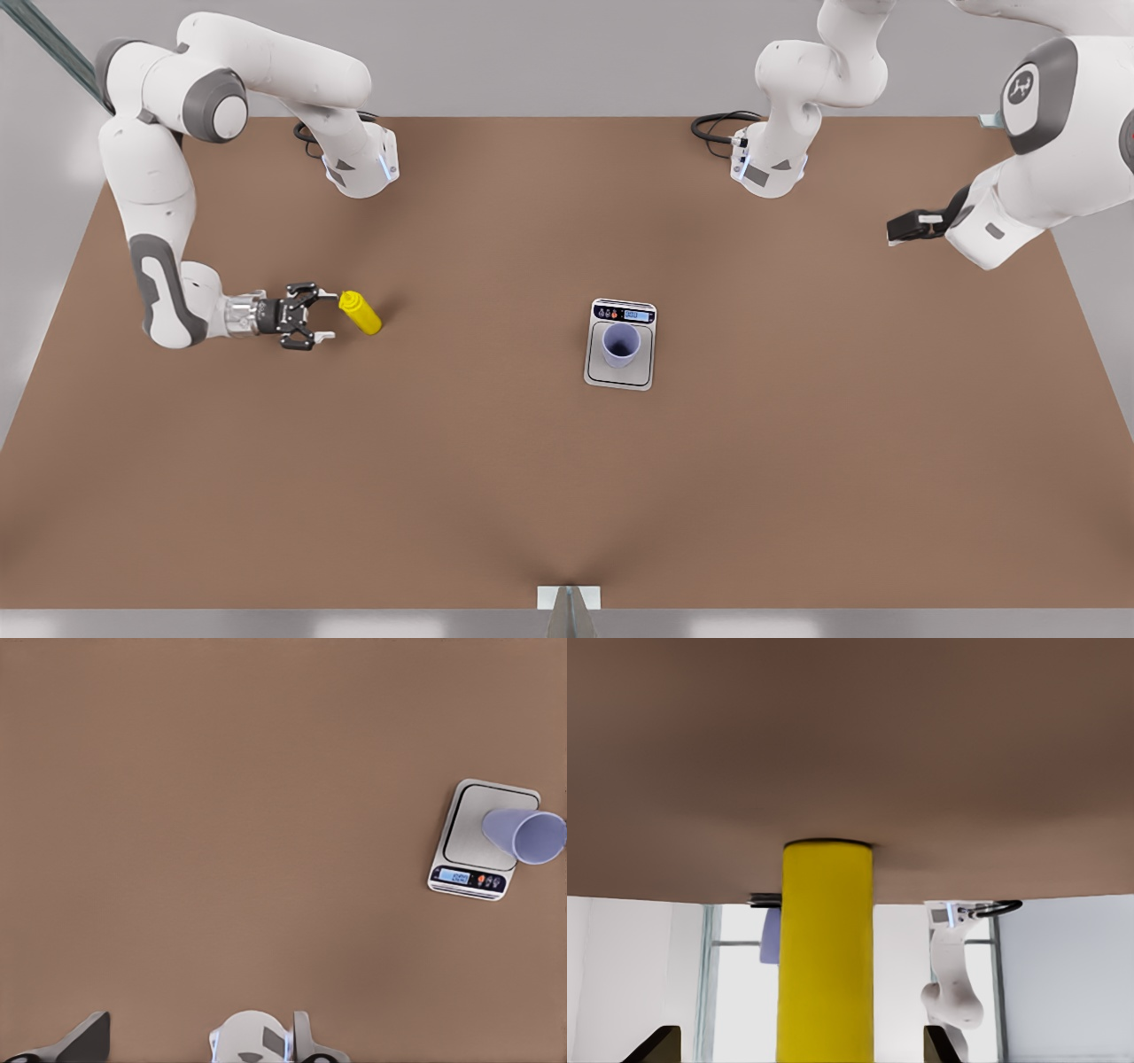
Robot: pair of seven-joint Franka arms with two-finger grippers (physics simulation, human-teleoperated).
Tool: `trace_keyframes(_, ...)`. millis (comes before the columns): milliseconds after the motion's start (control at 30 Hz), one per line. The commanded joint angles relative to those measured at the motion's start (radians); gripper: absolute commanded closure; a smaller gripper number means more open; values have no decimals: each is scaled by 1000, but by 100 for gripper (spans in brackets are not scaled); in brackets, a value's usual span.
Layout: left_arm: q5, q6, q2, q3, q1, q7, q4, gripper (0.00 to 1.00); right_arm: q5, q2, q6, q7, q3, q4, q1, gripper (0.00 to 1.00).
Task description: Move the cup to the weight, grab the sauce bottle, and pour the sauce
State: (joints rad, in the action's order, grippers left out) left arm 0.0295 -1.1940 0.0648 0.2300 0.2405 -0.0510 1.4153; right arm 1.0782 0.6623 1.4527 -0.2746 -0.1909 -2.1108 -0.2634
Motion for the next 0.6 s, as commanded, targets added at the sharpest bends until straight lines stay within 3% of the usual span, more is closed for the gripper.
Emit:
trace_keyframes(0, 24, -3, 6, 0, 33, 0, -1, 0, 0, 0, 0, 0, 2, 0, 1, 0)
trace_keyframes(567, 23, -6, 16, 8, 33, 7, 8, 0, -3, 14, -2, 43, 41, -5, 1, 0)
